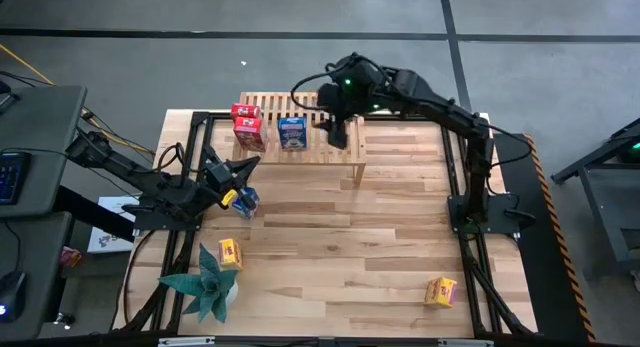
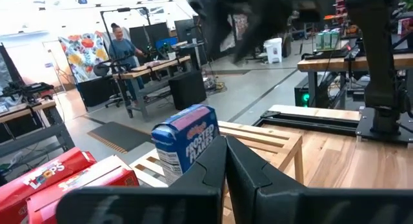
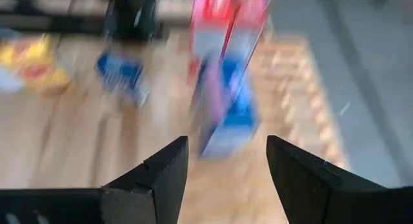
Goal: Stack cereal on shelf
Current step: Put the right blue cereal box on the shelf
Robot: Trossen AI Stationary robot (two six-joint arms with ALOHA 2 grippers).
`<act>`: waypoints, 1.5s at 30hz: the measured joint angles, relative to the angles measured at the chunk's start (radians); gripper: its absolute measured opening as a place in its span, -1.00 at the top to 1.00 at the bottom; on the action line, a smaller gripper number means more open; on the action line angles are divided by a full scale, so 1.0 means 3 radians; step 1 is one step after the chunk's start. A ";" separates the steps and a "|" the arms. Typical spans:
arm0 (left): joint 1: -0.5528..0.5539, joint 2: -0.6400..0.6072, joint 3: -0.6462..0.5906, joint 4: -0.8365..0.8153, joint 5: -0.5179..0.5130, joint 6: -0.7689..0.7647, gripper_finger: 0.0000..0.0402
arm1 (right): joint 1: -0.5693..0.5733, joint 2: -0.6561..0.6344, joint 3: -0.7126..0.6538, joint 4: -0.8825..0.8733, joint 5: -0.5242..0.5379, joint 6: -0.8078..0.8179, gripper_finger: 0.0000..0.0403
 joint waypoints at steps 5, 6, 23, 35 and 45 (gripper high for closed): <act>-0.0045 -0.0001 0.0000 -0.0005 0.0003 -0.0004 1.00 | -0.0040 0.0002 -0.0006 -0.0598 -0.0097 0.0188 0.00; -0.0057 -0.0001 0.0000 -0.0004 0.0003 -0.0004 1.00 | -0.0028 0.0007 -0.0006 -0.0602 -0.0098 0.0197 0.00; -0.0297 -0.0003 0.0000 0.0038 -0.0112 0.0030 1.00 | -0.0229 -0.1603 -0.3895 0.3464 -0.0139 0.0452 0.00; -0.0231 -0.0003 0.0000 0.0050 -0.0095 0.0058 1.00 | -0.0227 -0.1175 -0.4566 0.5275 -0.0231 0.0909 -0.17; -0.0233 -0.0003 0.0000 0.0046 -0.0083 0.0062 1.00 | -0.0188 -0.0810 -0.4082 0.4991 -0.0280 0.0678 -0.54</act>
